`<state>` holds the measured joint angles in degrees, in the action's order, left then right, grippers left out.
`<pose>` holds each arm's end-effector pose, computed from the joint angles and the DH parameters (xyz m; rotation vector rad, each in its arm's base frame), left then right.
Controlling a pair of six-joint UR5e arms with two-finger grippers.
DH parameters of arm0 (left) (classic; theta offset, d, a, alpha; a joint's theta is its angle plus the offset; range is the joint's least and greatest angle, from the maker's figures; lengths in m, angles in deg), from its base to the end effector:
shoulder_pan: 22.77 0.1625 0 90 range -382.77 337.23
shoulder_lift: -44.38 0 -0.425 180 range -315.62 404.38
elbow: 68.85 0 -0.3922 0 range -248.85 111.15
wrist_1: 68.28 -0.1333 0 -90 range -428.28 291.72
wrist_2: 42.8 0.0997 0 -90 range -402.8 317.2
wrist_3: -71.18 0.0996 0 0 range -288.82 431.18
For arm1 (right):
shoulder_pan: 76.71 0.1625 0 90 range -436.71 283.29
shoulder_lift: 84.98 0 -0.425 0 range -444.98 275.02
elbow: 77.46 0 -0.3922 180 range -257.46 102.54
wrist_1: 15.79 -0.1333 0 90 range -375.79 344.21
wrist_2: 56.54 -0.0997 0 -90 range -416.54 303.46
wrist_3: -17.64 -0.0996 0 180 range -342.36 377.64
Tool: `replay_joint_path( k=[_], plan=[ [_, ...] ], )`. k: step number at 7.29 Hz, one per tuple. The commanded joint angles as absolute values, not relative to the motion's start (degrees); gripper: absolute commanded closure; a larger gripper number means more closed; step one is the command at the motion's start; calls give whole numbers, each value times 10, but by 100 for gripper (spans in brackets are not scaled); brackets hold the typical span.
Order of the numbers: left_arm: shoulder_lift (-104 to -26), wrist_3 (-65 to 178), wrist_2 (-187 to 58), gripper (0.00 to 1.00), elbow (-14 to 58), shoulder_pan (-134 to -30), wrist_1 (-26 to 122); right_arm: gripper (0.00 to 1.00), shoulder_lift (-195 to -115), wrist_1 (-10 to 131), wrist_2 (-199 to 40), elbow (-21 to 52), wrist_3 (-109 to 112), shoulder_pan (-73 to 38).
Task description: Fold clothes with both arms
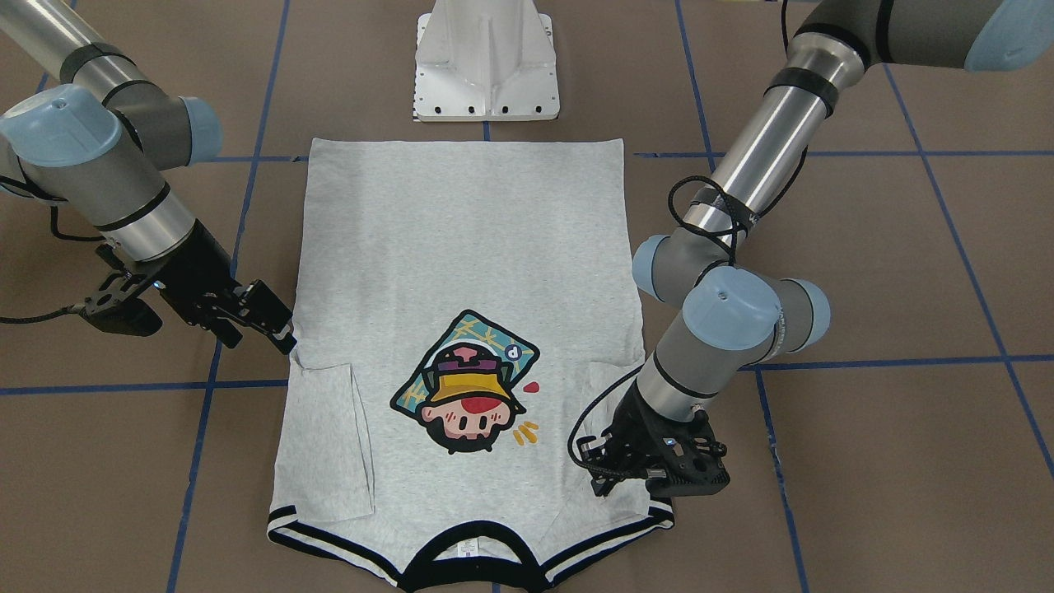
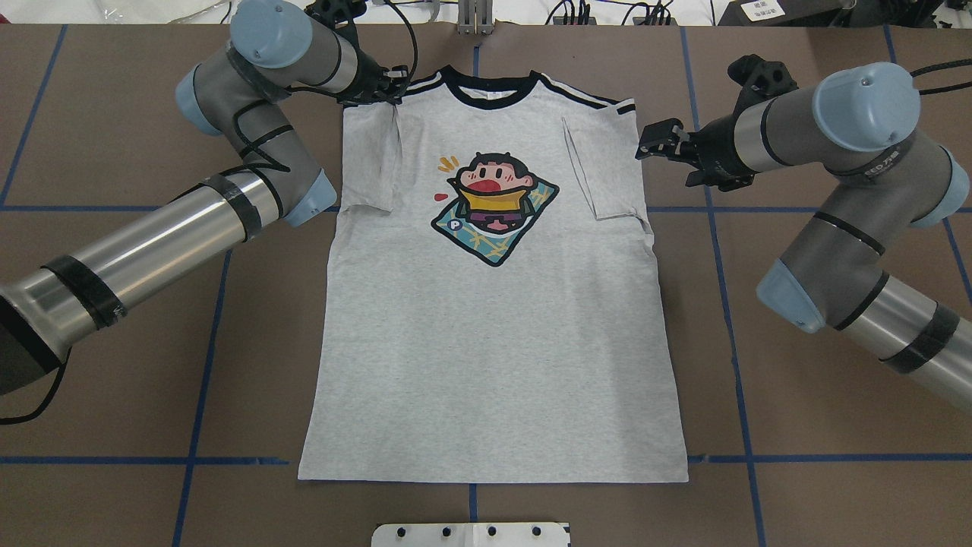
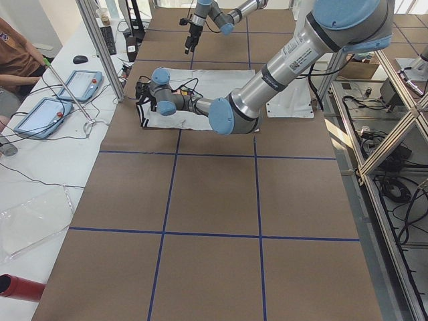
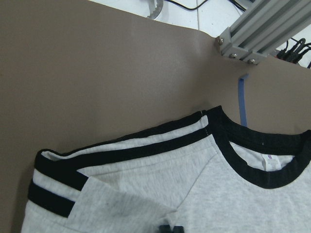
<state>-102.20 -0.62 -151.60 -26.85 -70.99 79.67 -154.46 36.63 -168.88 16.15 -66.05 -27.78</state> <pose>0.5033 -0.7152 0.2842 0.3878 1.1234 -0.2707 -0.3454 -0.5416 0.3561 0.1829 -1.1132 0.4545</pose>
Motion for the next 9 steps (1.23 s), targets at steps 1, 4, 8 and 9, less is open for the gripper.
replay_joint_path(
  k=[1,4,8,9],
  plan=[
    [-1025,-9,-1507,28,-260,-707,804,0,-1541,374,-1669,167,-669,-283],
    [-904,-10,-1575,28,-64,-706,796,0,-1593,376,-1654,247,-800,-347],
    [-789,-15,-1602,28,109,-694,796,2,-1690,592,-1364,436,-1023,-608],
    [-789,-21,-1600,28,112,-689,797,4,-1695,609,-1363,437,-1070,-623]
  ],
)
